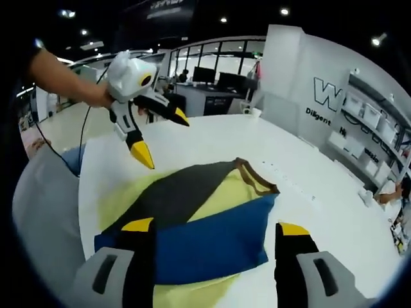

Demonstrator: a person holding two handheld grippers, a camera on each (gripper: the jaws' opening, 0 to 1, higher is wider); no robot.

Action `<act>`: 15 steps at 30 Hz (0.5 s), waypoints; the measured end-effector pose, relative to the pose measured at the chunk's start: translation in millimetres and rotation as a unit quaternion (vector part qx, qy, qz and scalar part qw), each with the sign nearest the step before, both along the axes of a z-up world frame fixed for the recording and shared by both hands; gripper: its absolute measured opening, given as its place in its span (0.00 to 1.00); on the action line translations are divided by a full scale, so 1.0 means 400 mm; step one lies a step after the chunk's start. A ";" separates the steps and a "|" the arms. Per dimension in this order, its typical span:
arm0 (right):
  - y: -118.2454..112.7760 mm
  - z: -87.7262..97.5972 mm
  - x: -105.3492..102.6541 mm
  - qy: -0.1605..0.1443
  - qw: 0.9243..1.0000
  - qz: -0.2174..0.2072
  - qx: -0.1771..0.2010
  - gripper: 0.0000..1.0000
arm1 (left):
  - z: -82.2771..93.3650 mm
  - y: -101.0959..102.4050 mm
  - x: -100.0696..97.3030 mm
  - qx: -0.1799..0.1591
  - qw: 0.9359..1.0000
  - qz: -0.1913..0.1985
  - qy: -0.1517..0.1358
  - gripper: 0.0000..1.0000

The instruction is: Fold the garment on the visible template until the final outline fits inside the template.

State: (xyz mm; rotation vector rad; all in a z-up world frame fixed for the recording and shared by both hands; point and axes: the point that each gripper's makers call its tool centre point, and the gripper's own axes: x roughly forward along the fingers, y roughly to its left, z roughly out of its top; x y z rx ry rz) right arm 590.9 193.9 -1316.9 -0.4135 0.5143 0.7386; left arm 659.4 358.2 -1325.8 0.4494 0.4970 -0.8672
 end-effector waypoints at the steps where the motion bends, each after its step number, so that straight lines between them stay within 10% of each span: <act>1: -0.001 0.001 -0.004 0.000 1.000 0.001 0.001 0.72 | -0.004 0.006 -0.003 0.002 1.000 0.002 0.000 0.94; 15: 0.006 -0.026 -0.109 0.008 1.000 0.016 -0.001 0.69 | -0.054 0.069 -0.059 0.007 0.999 0.029 0.016 0.93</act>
